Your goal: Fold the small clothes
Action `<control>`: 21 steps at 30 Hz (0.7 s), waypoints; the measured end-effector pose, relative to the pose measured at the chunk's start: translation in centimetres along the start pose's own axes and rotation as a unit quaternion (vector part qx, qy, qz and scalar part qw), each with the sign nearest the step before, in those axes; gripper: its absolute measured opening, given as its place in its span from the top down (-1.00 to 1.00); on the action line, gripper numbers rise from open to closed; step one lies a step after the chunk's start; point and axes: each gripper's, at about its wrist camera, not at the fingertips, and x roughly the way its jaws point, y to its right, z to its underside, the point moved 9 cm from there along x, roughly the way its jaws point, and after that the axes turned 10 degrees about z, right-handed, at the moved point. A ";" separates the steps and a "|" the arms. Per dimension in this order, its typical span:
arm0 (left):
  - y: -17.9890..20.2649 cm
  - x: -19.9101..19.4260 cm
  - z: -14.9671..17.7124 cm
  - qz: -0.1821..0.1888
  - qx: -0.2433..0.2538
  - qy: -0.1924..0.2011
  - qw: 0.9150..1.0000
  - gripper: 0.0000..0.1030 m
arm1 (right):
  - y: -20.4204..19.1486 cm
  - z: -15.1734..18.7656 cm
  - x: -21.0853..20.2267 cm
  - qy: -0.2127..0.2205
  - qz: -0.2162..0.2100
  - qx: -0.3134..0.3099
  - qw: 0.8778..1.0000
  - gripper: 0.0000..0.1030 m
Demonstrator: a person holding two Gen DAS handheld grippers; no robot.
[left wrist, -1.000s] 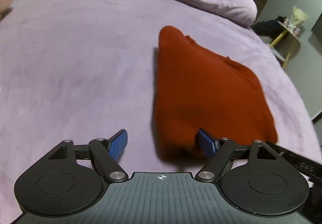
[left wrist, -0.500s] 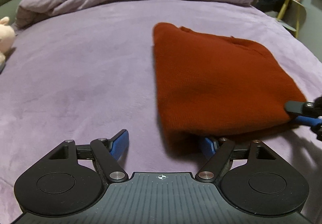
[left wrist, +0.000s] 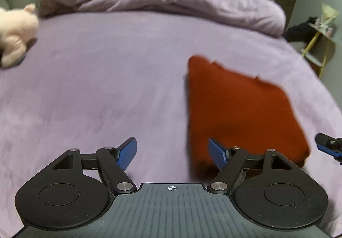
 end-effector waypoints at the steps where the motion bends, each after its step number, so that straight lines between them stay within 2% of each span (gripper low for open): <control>1: 0.4 0.5 -0.4 0.003 0.004 0.000 1.000 -0.55 | -1.0 -0.6 -0.4 0.021 0.001 -0.021 1.000 0.59; 3: 1.1 2.2 -0.4 -0.001 0.020 -0.015 1.000 -0.55 | -2.9 -1.0 0.1 0.024 -0.004 -0.056 0.998 0.58; 5: 1.1 4.2 0.3 -0.018 0.026 -0.044 0.999 -0.57 | -3.9 -0.6 1.3 0.008 0.019 -0.092 0.996 0.58; 7: 0.8 5.4 1.1 -0.022 0.016 -0.057 0.998 -0.64 | -3.8 0.1 3.0 -0.003 0.047 -0.121 0.992 0.61; 8: 0.6 5.8 1.3 -0.026 0.014 -0.061 0.998 -0.67 | -3.6 0.4 3.8 0.000 0.065 -0.143 0.988 0.58; 9: 0.5 5.9 1.3 -0.029 0.020 -0.063 0.997 -0.69 | -3.3 0.6 4.3 0.007 0.086 -0.168 0.982 0.37; 10: 0.5 6.0 1.3 -0.032 0.028 -0.063 0.997 -0.70 | -2.9 0.9 4.4 0.005 0.090 -0.176 0.980 0.35; 12: 0.5 5.8 1.3 -0.035 0.032 -0.063 0.997 -0.72 | -2.2 0.8 4.5 0.000 0.076 -0.160 0.984 0.28; 16: 0.3 4.5 1.3 -0.043 0.018 -0.067 0.997 -0.70 | -1.7 0.8 4.3 -0.017 0.082 -0.154 0.985 0.27; 18: 0.4 3.4 1.3 -0.047 0.019 -0.065 0.997 -0.73 | -1.6 1.2 3.7 -0.032 0.103 -0.166 0.980 0.09; 21: 1.0 1.3 1.8 -0.045 0.025 -0.060 0.997 -0.84 | -1.3 3.3 2.0 -0.092 0.153 -0.179 0.968 -0.01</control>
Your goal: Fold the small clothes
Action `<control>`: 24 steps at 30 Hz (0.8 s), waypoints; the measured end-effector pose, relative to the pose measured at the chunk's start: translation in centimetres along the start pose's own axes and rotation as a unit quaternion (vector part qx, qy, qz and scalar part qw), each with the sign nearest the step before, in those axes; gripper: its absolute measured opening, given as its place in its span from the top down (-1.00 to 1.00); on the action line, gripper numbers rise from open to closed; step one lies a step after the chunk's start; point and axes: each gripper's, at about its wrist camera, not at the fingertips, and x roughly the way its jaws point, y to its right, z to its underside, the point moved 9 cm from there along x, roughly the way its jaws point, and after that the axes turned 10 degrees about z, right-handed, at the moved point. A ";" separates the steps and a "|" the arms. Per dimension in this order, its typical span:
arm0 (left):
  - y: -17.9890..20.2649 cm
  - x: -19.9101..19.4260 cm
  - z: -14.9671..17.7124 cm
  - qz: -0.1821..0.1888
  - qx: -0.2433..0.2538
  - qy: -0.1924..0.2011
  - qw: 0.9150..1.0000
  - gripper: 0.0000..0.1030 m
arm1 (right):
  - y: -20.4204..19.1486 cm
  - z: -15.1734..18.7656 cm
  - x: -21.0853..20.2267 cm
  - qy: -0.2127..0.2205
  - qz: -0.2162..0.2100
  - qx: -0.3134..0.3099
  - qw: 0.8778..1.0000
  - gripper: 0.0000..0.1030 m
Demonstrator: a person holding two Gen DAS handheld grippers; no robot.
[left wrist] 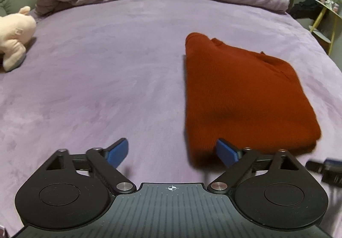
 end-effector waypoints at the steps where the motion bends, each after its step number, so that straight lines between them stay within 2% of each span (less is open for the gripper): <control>1: 0.2 -0.7 0.3 0.002 0.003 0.005 1.000 -0.86 | -0.1 1.0 -0.5 -0.016 -0.003 -0.002 1.000 -0.05; 3: 0.6 -1.7 0.6 0.003 0.010 0.011 1.000 -0.88 | 0.1 2.6 -1.5 -0.033 -0.012 0.005 0.999 -0.35; 7: 1.3 -3.4 0.7 0.009 0.012 0.012 1.000 -0.89 | -0.3 4.1 -4.0 -0.037 -0.014 -0.010 0.999 -0.59; 10: 1.5 -4.4 0.3 0.004 0.011 0.018 1.000 -0.95 | -1.0 3.3 -5.8 -0.012 0.000 -0.038 0.999 -0.76; 11: 1.5 -4.8 0.1 0.001 0.012 0.026 1.000 -0.96 | -1.4 3.1 -6.4 -0.005 0.002 -0.044 0.999 -0.88; 14: 1.7 -5.5 -0.1 0.005 0.019 0.033 0.999 -0.96 | -2.6 2.2 -7.9 0.019 -0.014 -0.061 0.998 -0.92; 16: 1.8 -5.3 -0.1 -0.008 0.028 0.004 1.000 -0.96 | -2.9 1.7 -8.3 0.026 -0.011 -0.062 0.998 -0.92; 19: 2.0 -4.6 0.1 -0.030 0.057 -0.045 0.997 -0.96 | -2.9 1.2 -7.8 0.002 0.006 -0.049 0.999 -0.92; 24: 2.4 -4.5 0.4 -0.015 0.051 -0.053 0.997 -0.96 | -2.5 1.2 -7.1 -0.021 0.021 -0.031 0.999 -0.92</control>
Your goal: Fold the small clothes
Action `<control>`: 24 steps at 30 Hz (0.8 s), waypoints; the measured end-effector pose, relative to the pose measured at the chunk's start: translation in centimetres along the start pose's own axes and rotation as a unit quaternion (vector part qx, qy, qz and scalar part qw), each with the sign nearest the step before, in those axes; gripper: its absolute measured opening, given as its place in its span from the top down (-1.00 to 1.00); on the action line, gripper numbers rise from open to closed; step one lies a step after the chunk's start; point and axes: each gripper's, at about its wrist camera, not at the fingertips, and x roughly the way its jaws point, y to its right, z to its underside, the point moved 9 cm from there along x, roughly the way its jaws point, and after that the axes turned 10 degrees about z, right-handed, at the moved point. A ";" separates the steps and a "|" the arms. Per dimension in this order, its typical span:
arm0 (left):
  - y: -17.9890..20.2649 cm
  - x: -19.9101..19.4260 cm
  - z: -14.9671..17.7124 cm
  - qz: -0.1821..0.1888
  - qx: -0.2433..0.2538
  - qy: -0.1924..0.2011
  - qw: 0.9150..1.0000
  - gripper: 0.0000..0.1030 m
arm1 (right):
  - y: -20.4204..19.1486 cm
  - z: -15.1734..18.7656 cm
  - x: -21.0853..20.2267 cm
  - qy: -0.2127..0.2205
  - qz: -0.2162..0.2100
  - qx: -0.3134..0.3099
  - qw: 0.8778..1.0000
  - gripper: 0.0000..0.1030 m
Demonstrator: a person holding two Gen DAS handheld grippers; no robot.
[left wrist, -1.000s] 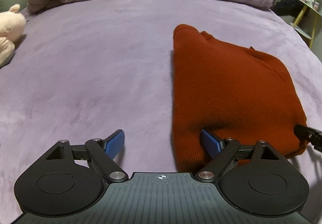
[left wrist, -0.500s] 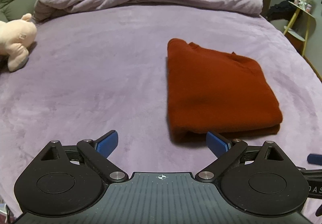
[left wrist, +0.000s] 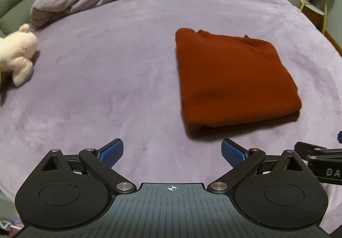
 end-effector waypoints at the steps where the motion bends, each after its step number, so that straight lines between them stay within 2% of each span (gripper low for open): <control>1: 0.1 0.0 0.0 0.003 -0.002 -0.002 1.000 -0.96 | -0.1 0.1 0.0 0.000 0.003 -0.003 1.000 -0.92; 9: 0.4 -0.2 -0.1 -0.006 0.004 -0.001 1.000 -0.96 | 0.0 0.0 0.0 -0.001 0.020 -0.012 1.000 -0.92; 24: 0.3 -0.4 -0.2 0.005 -0.004 -0.003 1.000 -0.96 | 0.1 -0.2 -0.4 0.000 0.024 -0.009 1.000 -0.92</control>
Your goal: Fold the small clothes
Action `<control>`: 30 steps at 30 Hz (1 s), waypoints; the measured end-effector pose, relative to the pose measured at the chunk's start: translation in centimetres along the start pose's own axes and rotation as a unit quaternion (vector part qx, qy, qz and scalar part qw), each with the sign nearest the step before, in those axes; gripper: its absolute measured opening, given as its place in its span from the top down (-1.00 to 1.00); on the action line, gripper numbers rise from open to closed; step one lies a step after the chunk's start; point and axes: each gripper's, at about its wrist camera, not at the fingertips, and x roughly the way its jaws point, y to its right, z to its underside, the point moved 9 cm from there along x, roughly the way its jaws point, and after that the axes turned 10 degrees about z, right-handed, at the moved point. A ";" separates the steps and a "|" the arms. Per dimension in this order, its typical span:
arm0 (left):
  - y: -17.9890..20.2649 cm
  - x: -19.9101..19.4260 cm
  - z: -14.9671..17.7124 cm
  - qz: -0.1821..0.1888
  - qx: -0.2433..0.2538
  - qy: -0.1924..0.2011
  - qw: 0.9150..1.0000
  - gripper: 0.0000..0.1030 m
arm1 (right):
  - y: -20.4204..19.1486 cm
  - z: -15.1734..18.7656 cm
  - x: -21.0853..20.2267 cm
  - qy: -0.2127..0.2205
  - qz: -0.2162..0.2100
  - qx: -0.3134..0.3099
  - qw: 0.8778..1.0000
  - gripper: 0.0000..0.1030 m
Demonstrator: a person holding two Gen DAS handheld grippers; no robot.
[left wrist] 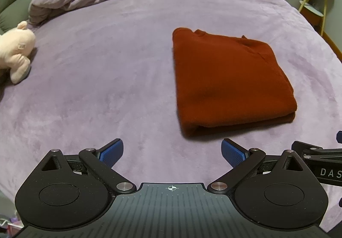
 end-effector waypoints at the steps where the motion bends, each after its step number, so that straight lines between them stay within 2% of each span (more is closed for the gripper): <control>1: 0.0 0.0 0.0 0.000 0.000 0.000 1.000 -0.96 | 0.0 0.0 0.0 0.000 0.000 0.000 1.000 -0.92; 30: 0.4 -0.2 -0.1 -0.001 0.003 -0.002 1.000 -0.96 | 0.1 -0.6 -0.7 0.008 -0.009 -0.002 1.000 -0.92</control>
